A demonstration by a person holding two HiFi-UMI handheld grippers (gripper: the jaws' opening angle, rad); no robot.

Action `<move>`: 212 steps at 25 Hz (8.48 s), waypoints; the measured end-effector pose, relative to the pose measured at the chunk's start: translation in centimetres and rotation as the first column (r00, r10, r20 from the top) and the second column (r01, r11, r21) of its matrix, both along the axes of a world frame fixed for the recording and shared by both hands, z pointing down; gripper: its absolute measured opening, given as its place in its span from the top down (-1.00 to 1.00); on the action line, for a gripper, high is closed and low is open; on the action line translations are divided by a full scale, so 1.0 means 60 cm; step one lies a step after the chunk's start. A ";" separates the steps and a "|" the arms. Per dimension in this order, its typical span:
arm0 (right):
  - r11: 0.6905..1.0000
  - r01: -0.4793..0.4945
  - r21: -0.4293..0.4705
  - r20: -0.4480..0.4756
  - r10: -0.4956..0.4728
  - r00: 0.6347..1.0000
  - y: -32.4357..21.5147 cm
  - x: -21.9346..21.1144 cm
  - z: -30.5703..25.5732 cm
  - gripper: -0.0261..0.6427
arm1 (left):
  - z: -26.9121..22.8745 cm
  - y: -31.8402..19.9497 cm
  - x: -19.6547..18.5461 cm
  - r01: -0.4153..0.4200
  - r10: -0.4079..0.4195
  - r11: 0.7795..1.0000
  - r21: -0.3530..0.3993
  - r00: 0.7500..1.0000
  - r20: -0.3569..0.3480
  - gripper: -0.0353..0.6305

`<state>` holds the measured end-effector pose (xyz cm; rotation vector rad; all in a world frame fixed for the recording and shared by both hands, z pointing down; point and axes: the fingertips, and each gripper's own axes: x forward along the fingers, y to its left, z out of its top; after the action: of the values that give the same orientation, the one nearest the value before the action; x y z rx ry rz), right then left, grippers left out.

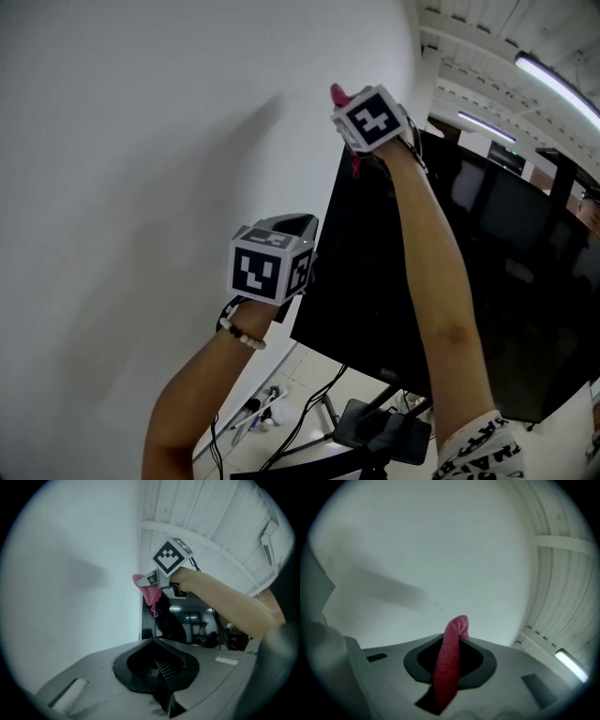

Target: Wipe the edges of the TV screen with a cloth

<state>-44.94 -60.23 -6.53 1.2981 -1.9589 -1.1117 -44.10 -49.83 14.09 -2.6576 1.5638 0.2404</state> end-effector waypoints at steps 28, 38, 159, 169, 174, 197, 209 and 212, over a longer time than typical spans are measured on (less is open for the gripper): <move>0.994 -0.086 -0.074 -0.032 0.084 0.996 -0.015 0.019 0.276 0.72 | 0.128 -0.016 -0.026 -0.019 0.010 0.990 -0.138 0.997 -0.070 0.93; 0.991 -0.105 -0.081 0.071 0.111 0.991 -0.023 0.036 0.400 0.72 | 0.188 -0.010 -0.037 0.002 -0.011 0.984 -0.179 0.999 -0.053 0.93; 0.556 -0.570 -0.605 0.309 0.824 0.475 0.495 1.437 1.127 0.72 | 0.770 0.385 1.199 -0.476 0.564 0.637 -0.606 0.824 -0.055 0.93; 0.546 -0.567 -0.617 0.282 0.826 0.489 0.591 1.662 1.114 0.72 | 0.752 0.461 1.390 -0.445 0.512 0.664 -0.602 0.856 -0.068 0.93; 0.507 -0.587 -0.631 0.262 0.851 0.455 0.633 1.774 1.112 0.72 | 0.756 0.485 1.460 -0.444 0.511 0.669 -0.597 0.857 -0.065 0.93; 0.545 -0.651 -0.528 0.264 0.834 0.485 0.750 1.914 1.041 0.72 | 0.697 0.523 1.459 -0.397 0.421 0.737 -0.546 0.903 -0.088 0.93; 0.672 -0.393 -0.628 0.548 0.740 0.390 0.810 1.740 1.015 0.72 | 0.646 0.518 1.356 -0.409 0.432 0.790 -0.456 0.900 -0.059 0.93; 0.695 -0.349 -0.629 0.588 0.718 0.371 0.819 1.707 1.005 0.72 | 0.642 0.526 1.356 -0.422 0.452 0.786 -0.451 0.891 -0.047 0.93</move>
<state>57.51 -11.06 53.79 2.2140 -1.8315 0.3628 37.27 -18.26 52.60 -3.3282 1.0512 -0.2314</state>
